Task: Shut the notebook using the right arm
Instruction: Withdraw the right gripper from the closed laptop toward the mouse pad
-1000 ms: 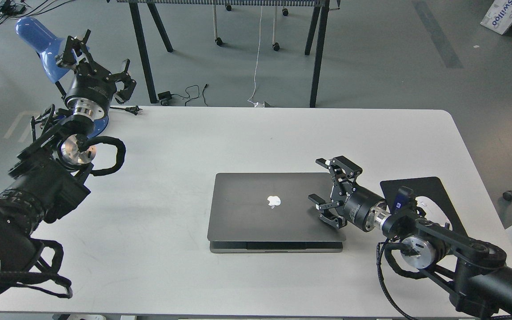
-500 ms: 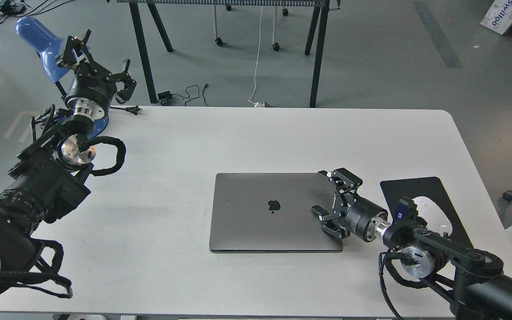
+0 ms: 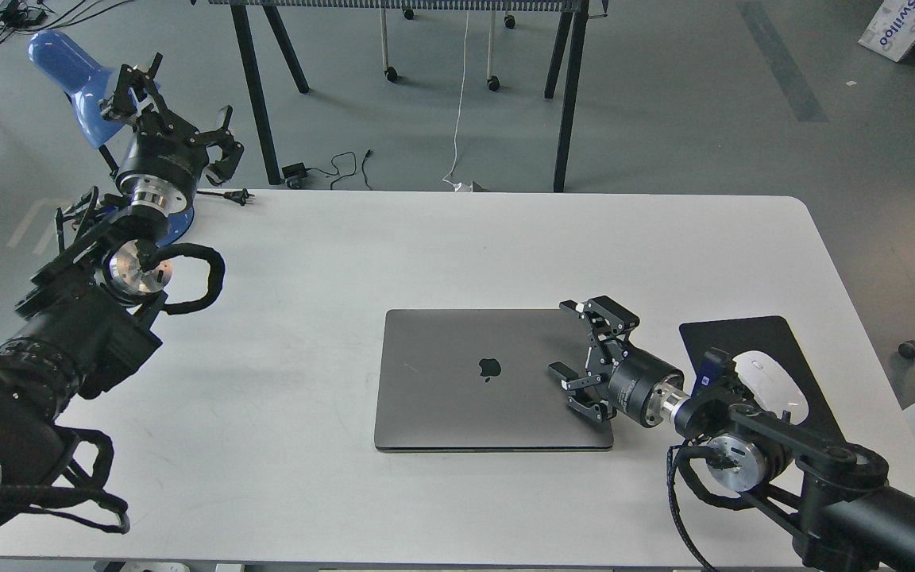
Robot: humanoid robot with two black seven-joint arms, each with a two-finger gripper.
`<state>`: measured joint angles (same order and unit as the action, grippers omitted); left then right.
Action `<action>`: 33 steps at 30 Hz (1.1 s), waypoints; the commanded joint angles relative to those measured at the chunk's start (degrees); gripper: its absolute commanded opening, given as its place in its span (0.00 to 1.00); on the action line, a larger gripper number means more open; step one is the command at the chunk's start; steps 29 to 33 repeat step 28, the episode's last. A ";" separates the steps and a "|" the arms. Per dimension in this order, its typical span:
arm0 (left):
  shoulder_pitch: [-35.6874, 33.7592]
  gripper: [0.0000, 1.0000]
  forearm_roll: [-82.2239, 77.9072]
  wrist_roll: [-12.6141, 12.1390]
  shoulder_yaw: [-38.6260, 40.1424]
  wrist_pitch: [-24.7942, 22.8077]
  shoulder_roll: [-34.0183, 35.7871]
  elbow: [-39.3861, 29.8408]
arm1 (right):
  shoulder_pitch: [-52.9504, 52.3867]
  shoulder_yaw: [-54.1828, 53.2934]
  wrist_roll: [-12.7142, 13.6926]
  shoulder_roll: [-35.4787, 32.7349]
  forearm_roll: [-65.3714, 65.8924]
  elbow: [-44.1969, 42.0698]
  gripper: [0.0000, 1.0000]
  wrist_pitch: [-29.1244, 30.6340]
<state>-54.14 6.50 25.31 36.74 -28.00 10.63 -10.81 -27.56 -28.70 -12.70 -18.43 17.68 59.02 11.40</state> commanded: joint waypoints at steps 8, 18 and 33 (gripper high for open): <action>0.00 1.00 0.00 0.01 0.00 0.00 0.00 0.00 | -1.44 -25.85 0.04 -0.12 -0.27 -1.35 1.00 -0.06; 0.00 1.00 0.09 0.18 0.00 0.00 -0.08 0.00 | -9.79 -36.69 0.57 2.44 -12.93 -14.54 1.00 0.29; 0.00 1.00 0.18 0.18 0.00 0.00 -0.08 0.00 | -9.89 -36.25 -0.31 1.82 -12.84 -13.85 1.00 1.17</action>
